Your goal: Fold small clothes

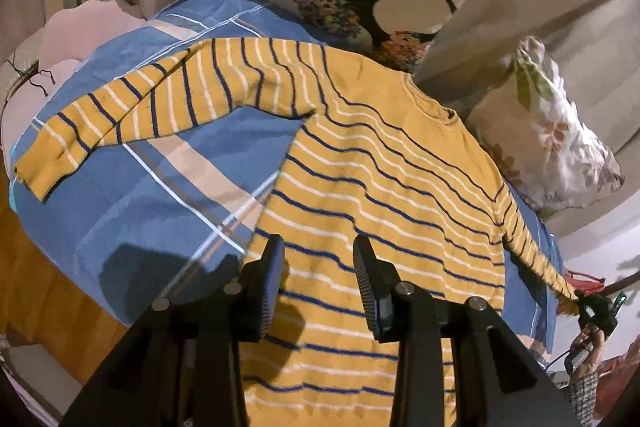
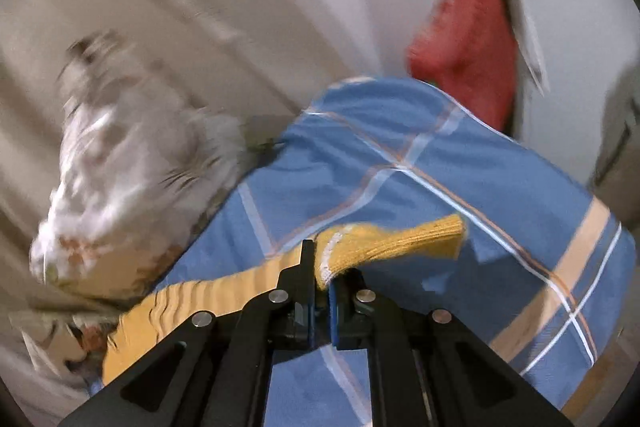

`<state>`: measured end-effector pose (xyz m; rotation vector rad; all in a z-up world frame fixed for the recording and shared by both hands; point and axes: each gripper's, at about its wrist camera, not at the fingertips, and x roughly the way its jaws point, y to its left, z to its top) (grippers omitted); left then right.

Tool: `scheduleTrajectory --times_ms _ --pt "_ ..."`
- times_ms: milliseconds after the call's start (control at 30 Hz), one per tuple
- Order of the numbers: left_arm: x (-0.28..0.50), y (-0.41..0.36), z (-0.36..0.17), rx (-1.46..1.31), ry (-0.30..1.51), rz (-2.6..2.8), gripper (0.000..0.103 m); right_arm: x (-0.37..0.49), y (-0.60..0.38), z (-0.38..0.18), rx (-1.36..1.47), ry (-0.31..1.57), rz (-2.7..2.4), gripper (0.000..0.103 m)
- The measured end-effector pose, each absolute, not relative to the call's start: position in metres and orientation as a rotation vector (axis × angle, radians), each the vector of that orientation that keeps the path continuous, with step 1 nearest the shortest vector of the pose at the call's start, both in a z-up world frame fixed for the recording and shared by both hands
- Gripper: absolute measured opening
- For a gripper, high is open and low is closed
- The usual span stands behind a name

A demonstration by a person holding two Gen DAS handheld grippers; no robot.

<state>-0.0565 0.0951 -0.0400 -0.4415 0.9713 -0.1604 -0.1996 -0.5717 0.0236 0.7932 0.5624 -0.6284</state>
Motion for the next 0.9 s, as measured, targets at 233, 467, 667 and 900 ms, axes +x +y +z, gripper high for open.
scheduleTrajectory --times_ms 233,467,667,900 --pt "-0.027 0.134 -0.050 -0.476 0.980 -0.169 0.034 -0.077 -0.411 0.055 0.547 0.676 -0.270 0.005" --pt "-0.001 0.178 -0.063 -0.498 1.004 -0.166 0.034 0.042 -0.199 0.018 0.300 0.855 0.128 0.005" --pt "0.013 0.206 -0.072 -0.509 1.017 -0.154 0.034 0.091 -0.110 -0.053 0.190 0.999 0.209 0.006" --pt "0.022 0.229 -0.085 -0.531 1.041 -0.129 0.034 0.106 -0.067 -0.069 0.014 0.993 0.209 0.010"
